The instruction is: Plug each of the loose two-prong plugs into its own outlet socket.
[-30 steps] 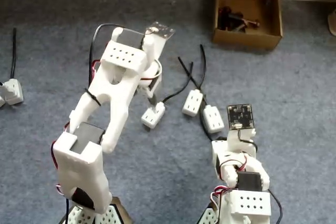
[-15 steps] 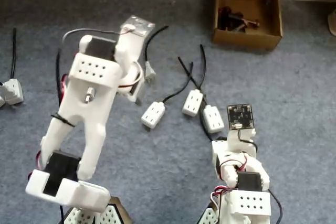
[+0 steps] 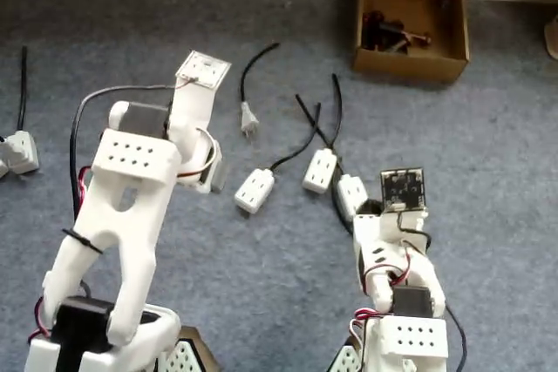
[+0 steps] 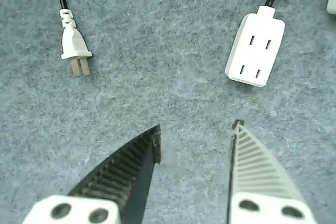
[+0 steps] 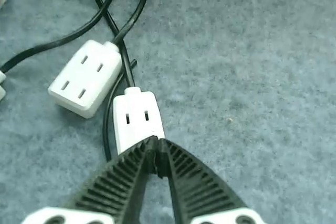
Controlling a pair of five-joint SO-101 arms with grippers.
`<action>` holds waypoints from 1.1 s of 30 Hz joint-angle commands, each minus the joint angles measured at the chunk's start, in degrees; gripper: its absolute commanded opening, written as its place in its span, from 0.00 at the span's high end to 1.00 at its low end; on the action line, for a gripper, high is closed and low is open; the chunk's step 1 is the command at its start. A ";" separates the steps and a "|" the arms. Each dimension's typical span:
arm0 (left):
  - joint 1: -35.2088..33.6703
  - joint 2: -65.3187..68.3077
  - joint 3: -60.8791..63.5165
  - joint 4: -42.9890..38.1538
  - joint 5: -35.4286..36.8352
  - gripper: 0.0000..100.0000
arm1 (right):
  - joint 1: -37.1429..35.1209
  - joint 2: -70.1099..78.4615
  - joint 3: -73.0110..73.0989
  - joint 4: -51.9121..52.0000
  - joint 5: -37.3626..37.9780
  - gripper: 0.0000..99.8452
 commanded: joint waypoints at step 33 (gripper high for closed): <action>-9.89 -6.29 18.33 -23.30 2.20 0.79 | -0.22 -0.48 -4.35 26.33 5.45 0.99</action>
